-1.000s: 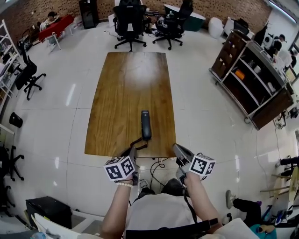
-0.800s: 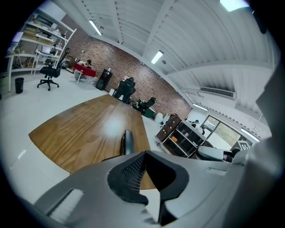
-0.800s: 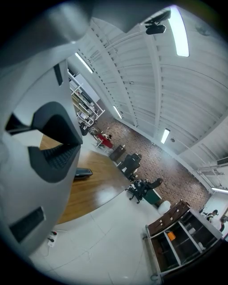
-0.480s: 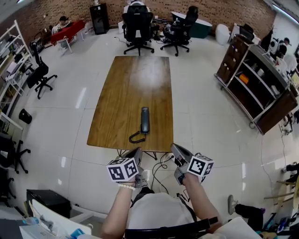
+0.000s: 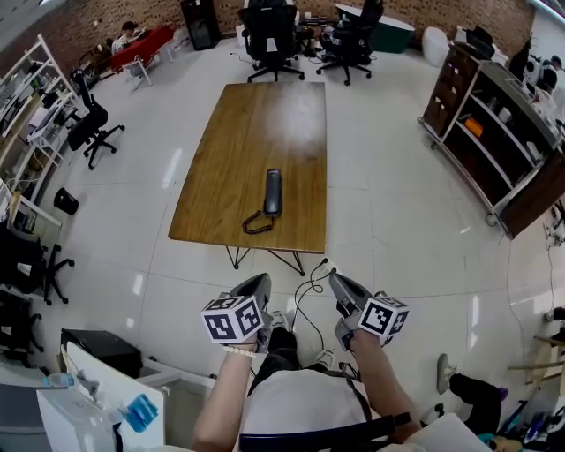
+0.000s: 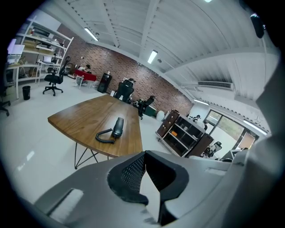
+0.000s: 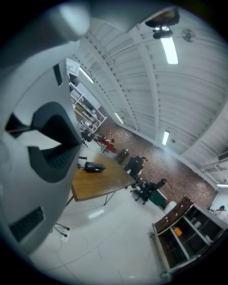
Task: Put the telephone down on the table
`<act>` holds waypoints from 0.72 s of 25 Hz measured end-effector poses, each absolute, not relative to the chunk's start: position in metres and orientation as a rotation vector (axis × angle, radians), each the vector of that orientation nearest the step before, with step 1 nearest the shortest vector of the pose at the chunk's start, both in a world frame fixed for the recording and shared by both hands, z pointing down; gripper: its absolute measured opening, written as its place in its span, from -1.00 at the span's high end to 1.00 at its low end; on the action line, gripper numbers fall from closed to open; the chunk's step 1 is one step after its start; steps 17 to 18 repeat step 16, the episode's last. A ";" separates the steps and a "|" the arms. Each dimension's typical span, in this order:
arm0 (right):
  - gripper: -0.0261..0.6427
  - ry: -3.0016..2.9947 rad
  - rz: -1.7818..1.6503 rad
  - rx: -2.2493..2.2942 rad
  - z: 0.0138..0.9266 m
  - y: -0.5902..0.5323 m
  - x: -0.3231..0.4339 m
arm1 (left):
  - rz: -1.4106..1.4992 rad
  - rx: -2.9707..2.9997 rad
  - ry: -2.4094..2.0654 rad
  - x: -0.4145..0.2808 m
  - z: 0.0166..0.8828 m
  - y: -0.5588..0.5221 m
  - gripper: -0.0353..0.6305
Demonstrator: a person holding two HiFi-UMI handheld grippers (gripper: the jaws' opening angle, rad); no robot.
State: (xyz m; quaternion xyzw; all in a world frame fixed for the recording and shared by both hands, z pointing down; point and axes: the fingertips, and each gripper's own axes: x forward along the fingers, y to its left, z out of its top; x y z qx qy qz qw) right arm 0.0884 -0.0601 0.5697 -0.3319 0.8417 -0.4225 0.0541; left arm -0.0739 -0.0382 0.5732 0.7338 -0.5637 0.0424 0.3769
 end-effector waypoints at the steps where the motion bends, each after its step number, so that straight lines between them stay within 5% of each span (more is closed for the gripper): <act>1: 0.91 2.553 -1.298 -1.000 0.573 -0.054 0.091 | 0.110 1.865 -1.447 -0.072 0.575 -0.031 0.87; 18: 0.91 2.570 -1.237 -0.958 0.557 -0.023 0.115 | 0.083 1.848 -1.466 -0.047 0.569 0.011 0.87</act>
